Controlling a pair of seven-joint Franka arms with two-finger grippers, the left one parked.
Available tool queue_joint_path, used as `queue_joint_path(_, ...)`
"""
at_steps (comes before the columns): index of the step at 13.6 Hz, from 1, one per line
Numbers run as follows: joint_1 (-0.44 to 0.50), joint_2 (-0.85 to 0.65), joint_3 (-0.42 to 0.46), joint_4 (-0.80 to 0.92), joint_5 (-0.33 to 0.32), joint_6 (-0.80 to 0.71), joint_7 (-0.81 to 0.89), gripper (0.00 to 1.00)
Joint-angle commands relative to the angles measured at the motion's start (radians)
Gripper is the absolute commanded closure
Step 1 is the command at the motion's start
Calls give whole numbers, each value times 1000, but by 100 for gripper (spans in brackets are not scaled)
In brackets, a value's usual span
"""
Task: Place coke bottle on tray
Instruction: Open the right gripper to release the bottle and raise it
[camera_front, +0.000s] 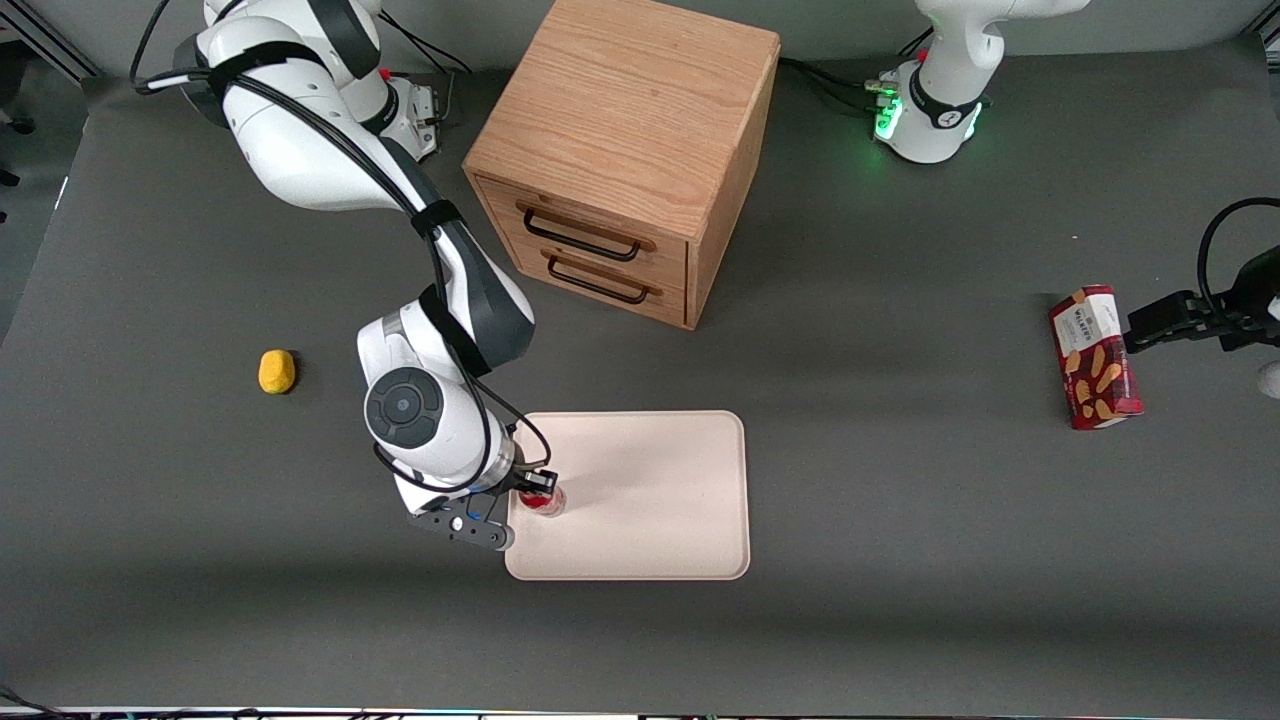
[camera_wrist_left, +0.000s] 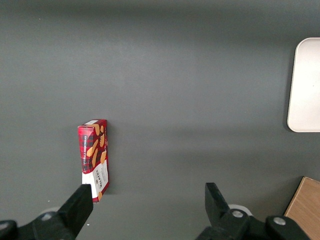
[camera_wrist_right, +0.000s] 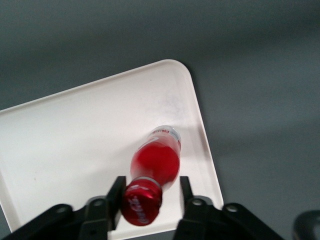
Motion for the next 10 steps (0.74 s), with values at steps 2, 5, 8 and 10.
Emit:
queue_joint_path(2,2,-29,-1,-4,-19,3,25,0)
queue_joint_path(5,-1,-116,-1,-2,-19,-130,23,0)
queue_joint_path(8,-4,-251,-1,-2,-20,-326,17,0)
queue_joint_path(10,-10,-334,-1,-1,-19,-438,11,0)
